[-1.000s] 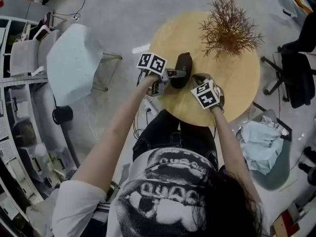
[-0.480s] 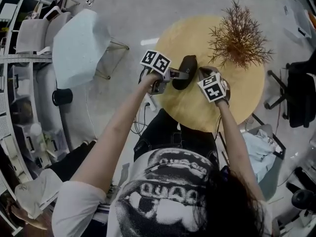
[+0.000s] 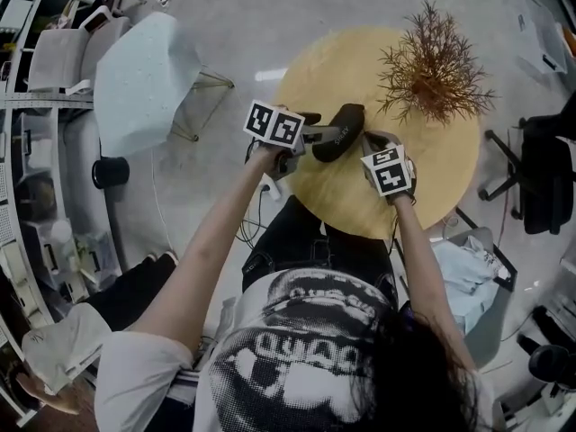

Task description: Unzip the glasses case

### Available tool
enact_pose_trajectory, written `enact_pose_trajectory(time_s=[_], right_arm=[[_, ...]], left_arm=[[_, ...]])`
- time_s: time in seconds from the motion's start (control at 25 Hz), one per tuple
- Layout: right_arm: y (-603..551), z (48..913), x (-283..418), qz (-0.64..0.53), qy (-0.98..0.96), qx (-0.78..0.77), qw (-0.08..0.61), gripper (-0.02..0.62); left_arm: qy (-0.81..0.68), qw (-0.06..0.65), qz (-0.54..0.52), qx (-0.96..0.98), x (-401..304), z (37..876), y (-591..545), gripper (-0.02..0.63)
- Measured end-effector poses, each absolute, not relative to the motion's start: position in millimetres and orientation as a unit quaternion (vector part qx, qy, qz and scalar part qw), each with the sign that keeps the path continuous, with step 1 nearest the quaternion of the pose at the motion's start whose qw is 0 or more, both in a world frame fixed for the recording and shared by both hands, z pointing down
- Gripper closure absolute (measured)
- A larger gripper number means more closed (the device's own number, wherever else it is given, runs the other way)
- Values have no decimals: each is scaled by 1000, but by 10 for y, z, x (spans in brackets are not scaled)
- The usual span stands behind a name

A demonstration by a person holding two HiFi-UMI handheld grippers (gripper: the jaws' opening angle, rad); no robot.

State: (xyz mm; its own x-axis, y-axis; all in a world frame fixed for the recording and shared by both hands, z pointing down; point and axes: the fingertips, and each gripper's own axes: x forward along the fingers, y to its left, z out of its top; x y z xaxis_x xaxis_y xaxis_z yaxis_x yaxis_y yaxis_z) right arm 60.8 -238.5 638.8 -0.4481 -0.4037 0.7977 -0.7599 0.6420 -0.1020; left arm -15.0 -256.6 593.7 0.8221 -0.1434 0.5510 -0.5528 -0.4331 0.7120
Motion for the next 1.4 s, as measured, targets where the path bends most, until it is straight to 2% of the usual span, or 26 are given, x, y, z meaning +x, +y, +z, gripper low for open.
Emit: enact_pose_trajectory(time_s=[0.16,0.36,0.44,0.56,0.6,0.88,1.4], right_arm=[[-2224,6392,666,258,-809,377,370,597],[-2004,6367,730,280,-800,393,356,597],[-1887,6363,737,287,-798,397,352,597],[-1706,6374,725,306,-793,400,342,597],[-1651,6385,718,313,-791,402,339,597],[-1533,6473,872,322,-779,419,337,595],[-1755,6463,1172,186,-810,347,435,594]], left_arm=[[-201,427,234,850,7,5772,-2525,287],[-155,256,374,878,274,5966,-2264,287],[-132,217,406,878,362,6066,-2168,287],[-114,191,426,877,429,6167,-2091,291],[-106,178,432,878,432,6189,-2064,310],[-42,92,429,898,479,6194,-1885,311],[0,50,440,897,497,6207,-1781,314]])
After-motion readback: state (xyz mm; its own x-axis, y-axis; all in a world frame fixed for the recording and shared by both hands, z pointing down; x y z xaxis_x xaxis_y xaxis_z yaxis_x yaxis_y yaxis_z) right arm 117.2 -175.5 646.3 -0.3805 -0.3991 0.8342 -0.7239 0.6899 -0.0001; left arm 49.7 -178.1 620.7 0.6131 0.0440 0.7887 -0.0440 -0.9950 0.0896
